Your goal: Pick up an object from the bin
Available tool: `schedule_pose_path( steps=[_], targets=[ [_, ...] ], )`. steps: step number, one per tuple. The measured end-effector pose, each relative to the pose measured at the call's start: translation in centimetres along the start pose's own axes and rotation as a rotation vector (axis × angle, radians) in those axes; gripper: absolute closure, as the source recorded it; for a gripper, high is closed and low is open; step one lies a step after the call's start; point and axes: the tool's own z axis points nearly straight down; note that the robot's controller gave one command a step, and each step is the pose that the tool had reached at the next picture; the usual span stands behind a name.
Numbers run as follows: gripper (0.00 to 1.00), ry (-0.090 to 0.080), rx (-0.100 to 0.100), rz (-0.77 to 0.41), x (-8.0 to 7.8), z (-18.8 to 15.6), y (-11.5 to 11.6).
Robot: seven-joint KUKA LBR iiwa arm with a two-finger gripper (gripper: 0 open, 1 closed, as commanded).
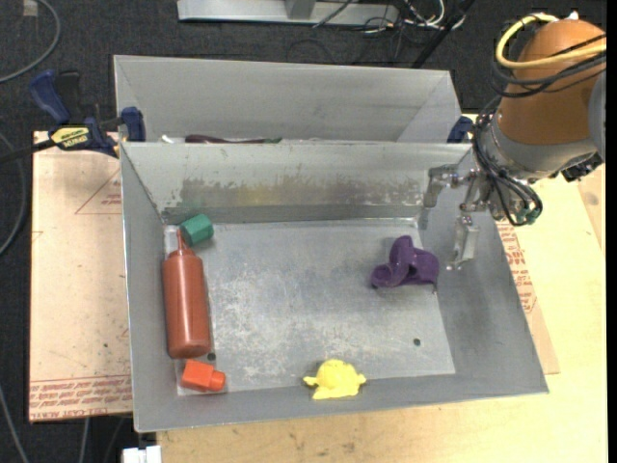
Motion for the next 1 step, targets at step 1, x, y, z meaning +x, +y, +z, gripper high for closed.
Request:
schedule_pose_path(
  steps=[1],
  targets=[
    [0.00, -0.008, 0.001, -0.002, -0.13, -0.52, 0.04]
  ],
)
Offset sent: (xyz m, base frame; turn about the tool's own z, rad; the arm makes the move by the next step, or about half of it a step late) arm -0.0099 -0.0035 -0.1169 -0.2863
